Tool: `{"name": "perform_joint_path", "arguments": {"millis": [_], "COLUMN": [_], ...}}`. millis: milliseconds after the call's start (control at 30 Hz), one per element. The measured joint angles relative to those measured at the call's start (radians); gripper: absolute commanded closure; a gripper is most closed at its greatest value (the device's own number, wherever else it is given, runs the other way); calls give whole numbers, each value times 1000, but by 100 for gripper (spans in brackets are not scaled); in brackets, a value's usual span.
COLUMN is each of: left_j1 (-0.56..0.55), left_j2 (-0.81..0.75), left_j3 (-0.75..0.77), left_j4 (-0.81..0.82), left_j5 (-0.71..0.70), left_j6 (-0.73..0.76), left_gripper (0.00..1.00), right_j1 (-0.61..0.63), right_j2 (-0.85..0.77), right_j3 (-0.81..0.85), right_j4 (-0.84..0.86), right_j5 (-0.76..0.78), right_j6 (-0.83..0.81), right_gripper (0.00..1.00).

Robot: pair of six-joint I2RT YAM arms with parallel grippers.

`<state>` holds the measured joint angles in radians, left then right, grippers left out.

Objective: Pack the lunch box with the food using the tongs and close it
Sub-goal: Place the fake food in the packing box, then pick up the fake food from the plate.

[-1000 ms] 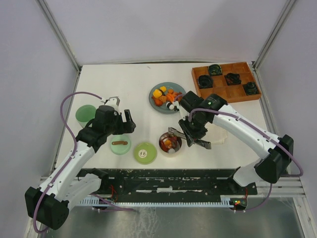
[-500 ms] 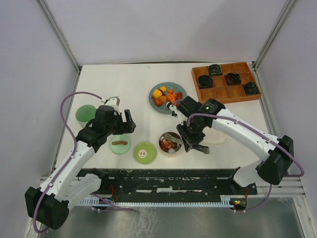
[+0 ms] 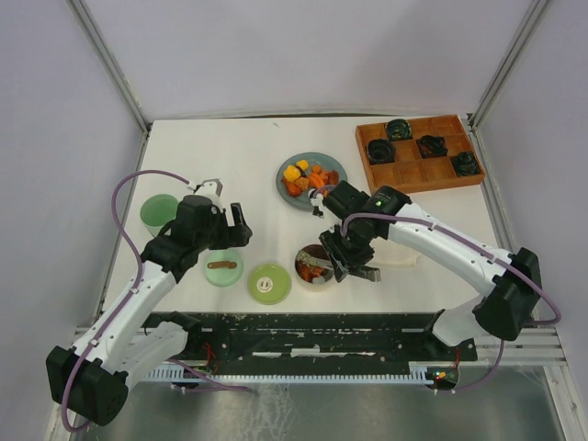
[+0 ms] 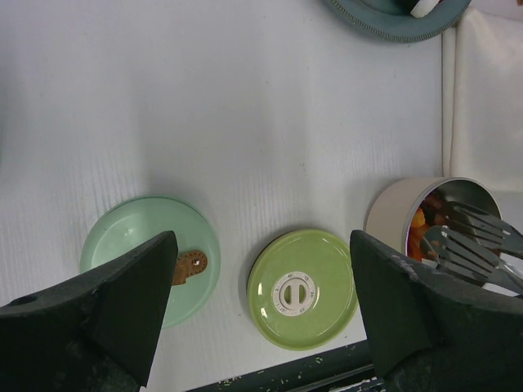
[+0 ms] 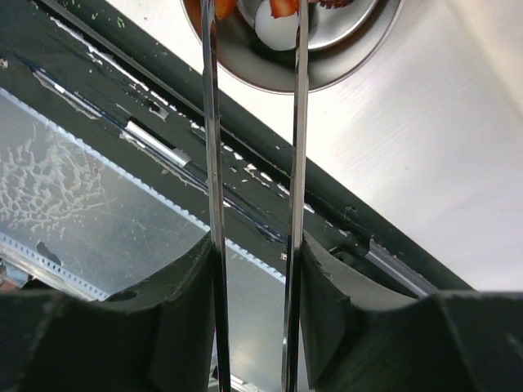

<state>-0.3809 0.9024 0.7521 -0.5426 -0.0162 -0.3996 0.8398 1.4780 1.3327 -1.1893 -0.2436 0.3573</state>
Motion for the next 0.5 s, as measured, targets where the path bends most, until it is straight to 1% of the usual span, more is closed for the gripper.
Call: {"name": "perform_joint_path", "arguments": {"millis": [200, 333, 500], "left_j1": [0, 0, 0], "left_j2": [0, 0, 0], "left_j3": [0, 0, 0], "left_j4": [0, 0, 0], "left_j5": [0, 0, 0], "left_j6": [0, 0, 0], "left_gripper": [8, 8, 8], "right_j1": [0, -15, -106], "right_j2": [-61, -111, -146], "right_j3": [16, 47, 76], "right_j4": [2, 3, 9], "right_j5": [91, 189, 305], "right_j6": [14, 27, 56], "right_gripper": [53, 53, 53]}}
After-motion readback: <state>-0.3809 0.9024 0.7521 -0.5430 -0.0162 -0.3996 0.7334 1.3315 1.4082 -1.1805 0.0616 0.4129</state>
